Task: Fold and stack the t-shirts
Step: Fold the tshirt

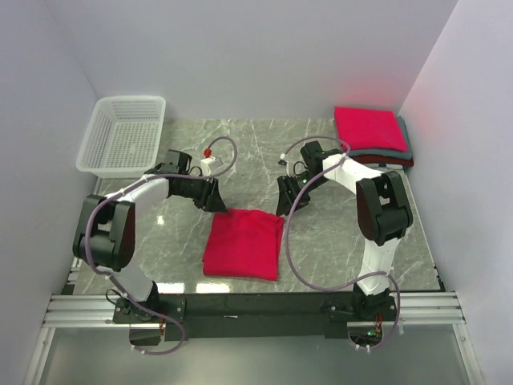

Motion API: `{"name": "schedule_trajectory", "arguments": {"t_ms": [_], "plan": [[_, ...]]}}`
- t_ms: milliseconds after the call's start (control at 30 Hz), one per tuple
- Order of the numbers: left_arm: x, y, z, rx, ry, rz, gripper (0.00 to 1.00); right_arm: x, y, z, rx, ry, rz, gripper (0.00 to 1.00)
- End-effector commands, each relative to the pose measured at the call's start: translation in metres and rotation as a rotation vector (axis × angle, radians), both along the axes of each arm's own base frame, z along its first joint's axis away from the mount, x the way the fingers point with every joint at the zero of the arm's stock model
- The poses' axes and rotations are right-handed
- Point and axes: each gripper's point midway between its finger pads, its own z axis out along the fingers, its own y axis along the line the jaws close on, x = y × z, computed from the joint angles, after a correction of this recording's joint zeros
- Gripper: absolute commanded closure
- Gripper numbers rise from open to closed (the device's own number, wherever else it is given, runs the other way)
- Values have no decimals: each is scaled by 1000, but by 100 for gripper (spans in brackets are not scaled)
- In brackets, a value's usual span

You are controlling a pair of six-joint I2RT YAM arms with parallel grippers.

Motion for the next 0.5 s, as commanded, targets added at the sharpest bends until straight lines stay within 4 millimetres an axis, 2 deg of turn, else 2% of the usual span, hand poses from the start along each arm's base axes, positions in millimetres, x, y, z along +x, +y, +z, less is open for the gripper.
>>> {"name": "schedule_trajectory", "arguments": {"t_ms": [0,133,267,467], "plan": [[13,-10,-1,-62,93,79,54,15,13,11,70,-82,7,43],[23,-7,-28,-40,199,142,55,15,17,7,59,-86,20,37],[32,-2,-39,-31,232,172,55,13,22,-6,29,-86,50,36],[37,1,-46,-6,237,188,55,5,26,-9,30,-76,84,37]]}}
